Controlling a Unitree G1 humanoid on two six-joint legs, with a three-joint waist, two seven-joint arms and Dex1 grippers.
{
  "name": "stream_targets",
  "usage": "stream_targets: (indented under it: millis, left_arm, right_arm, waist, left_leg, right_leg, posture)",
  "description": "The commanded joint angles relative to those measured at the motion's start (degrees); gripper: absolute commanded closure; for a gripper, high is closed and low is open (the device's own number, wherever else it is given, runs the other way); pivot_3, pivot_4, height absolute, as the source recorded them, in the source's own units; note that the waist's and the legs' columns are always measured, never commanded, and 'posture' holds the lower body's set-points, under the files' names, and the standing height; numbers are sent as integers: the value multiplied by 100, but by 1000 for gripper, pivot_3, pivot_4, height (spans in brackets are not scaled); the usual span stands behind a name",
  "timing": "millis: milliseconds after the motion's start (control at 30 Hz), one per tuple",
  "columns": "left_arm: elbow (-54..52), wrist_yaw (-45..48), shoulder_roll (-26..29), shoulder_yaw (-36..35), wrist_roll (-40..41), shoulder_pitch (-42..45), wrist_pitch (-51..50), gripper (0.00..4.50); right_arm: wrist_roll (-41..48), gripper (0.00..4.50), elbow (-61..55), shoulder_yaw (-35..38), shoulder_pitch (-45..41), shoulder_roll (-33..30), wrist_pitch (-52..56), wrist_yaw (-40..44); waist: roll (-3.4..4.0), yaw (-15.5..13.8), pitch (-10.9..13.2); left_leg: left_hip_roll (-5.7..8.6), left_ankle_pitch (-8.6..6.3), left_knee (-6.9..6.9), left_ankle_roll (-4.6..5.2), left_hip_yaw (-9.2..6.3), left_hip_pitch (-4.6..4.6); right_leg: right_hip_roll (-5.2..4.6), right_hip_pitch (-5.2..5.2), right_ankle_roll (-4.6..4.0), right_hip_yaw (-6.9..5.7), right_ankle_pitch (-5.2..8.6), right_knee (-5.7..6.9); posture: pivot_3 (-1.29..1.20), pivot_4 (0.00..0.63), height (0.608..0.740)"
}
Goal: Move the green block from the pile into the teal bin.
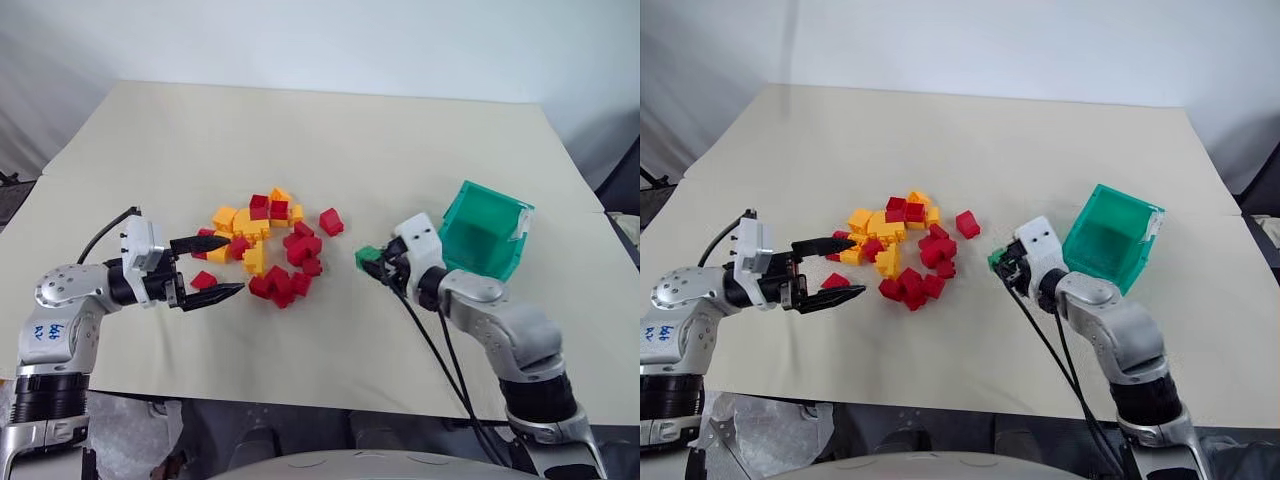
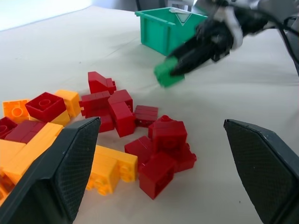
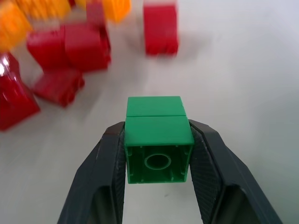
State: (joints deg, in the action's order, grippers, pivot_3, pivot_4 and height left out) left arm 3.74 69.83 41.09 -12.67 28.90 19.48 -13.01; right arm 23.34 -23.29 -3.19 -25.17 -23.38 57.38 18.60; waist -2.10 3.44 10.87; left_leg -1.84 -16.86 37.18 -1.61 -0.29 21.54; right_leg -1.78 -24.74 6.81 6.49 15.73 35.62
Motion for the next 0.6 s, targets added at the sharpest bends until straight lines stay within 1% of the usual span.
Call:
stream_targets:
  millis: [33,133,167,233,367,500,567,600]
  left_arm:
    - [118,51,-29,36,11,179,160,0]
    - [224,74,-83,108,21,299,206,0]
    - [250,85,-99,124,28,329,220,0]
    - [322,126,-113,152,32,381,257,0]
    - [470,174,-120,201,6,484,322,0]
    - [626,197,-154,270,-41,628,392,0]
    - [667,199,-171,286,-58,669,422,0]
    - [676,197,-175,289,-62,678,432,0]
  right_arm:
    - [298,3034,-483,549,33,-44,116,53]
    - [500,3034,-681,1467,-33,-93,155,-144]
    - [494,3034,-625,1791,-73,-161,152,-243]
    - [280,3034,-370,2157,-102,-385,9,-402]
    - [-86,3034,247,2325,-166,-672,-504,-505]
    - [-388,3034,929,2097,-298,-885,-924,-378]
    - [-449,2300,1077,1906,-297,-981,-1135,-172]
    - [-462,2004,1103,1854,-291,-1003,-1206,-111]
  waist:
    - [0,-2,0]
    - [0,-17,0]
    - [0,-19,0]
    - [0,-20,0]
    - [0,-5,0]
    - [2,33,1]
    - [2,46,1]
    - [2,54,1]
  left_leg:
    - [0,0,0,0,0,0]
    - [0,0,-1,0,0,2]
    - [0,0,-1,0,0,2]
    - [3,0,1,0,1,2]
    - [3,0,-4,0,2,1]
    - [3,0,-5,0,7,-4]
    - [2,0,-5,0,8,-5]
    - [2,0,-6,0,8,-5]
  right_leg:
    - [0,0,0,0,0,0]
    - [0,-2,0,0,0,0]
    - [0,0,0,0,0,0]
    - [-1,2,2,1,-1,-3]
    - [-1,4,2,1,-1,-10]
    - [5,2,2,8,-1,-3]
    - [5,3,2,9,-1,-3]
    - [5,2,2,9,-1,-3]
  posture:
    - [0,150,740]
    - [0,150,740]
    - [0,150,740]
    - [0,150,740]
    - [0,150,740]
    - [0,150,740]
    - [0,150,740]
    - [0,150,740]
